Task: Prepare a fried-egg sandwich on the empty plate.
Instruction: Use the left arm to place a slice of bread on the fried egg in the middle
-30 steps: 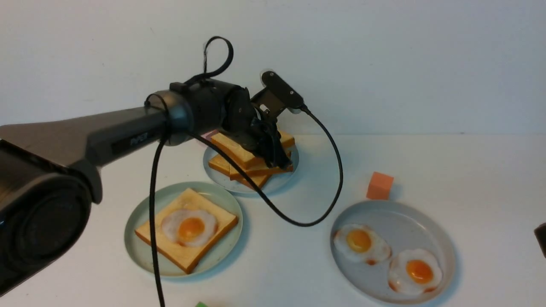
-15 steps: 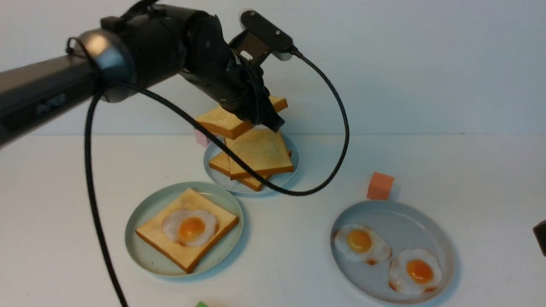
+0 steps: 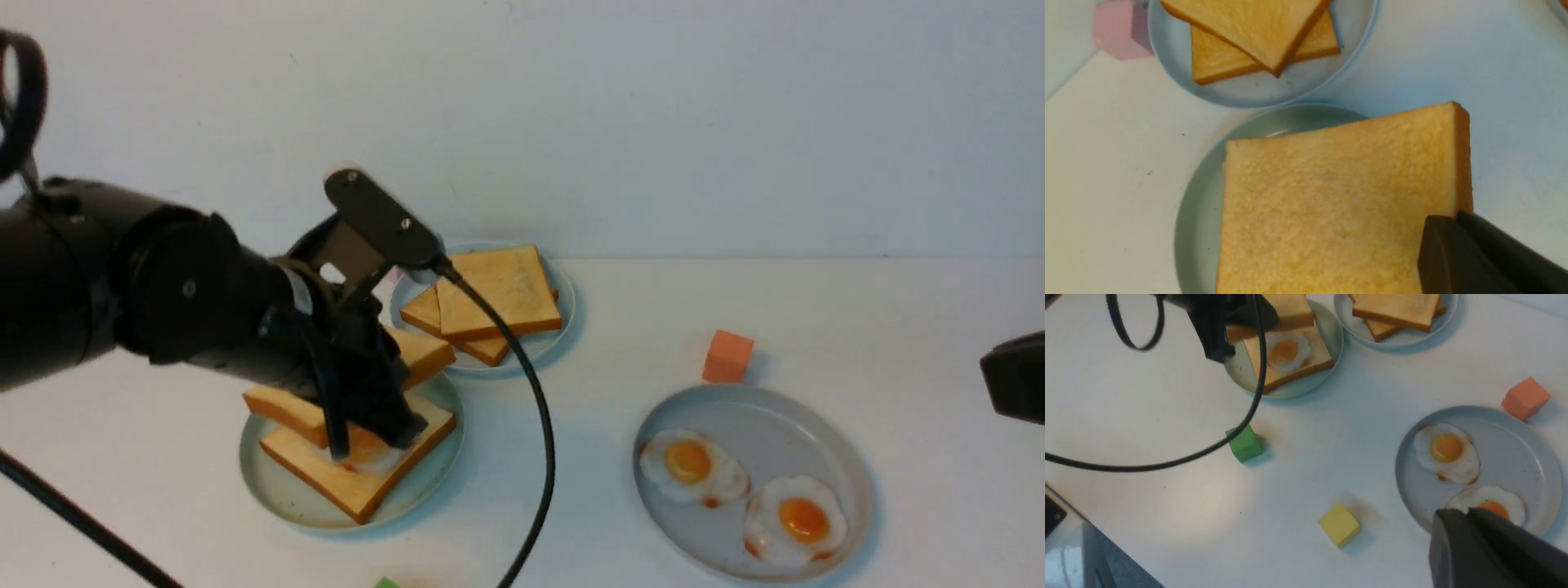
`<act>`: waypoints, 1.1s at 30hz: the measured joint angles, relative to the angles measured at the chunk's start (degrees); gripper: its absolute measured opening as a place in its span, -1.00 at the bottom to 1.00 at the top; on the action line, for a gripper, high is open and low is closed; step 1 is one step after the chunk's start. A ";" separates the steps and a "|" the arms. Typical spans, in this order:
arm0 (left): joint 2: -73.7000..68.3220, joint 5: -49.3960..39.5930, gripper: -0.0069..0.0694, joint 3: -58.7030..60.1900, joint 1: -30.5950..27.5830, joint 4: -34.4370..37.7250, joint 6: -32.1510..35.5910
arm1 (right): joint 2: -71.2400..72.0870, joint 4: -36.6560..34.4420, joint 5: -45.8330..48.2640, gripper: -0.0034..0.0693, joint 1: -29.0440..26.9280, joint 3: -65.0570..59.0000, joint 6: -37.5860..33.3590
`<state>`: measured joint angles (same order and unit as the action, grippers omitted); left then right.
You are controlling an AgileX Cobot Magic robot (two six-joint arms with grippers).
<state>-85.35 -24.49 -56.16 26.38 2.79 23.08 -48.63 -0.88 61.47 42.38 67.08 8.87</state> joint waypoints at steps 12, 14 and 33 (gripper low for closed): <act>-10.53 9.37 -0.85 0.90 0.00 -6.77 -1.12 | 0.00 -2.84 1.01 -0.70 0.00 0.00 0.00; -11.42 9.37 -0.85 0.90 0.00 -6.83 -2.05 | 0.00 -3.13 1.01 -0.69 0.00 0.00 0.00; -12.59 9.23 -0.13 0.85 0.00 -5.69 -8.56 | 0.00 -3.45 1.09 -0.67 0.00 0.00 -1.45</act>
<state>-97.94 -15.26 -55.31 26.38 -2.89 14.52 -48.63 -4.34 62.55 42.38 67.08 7.42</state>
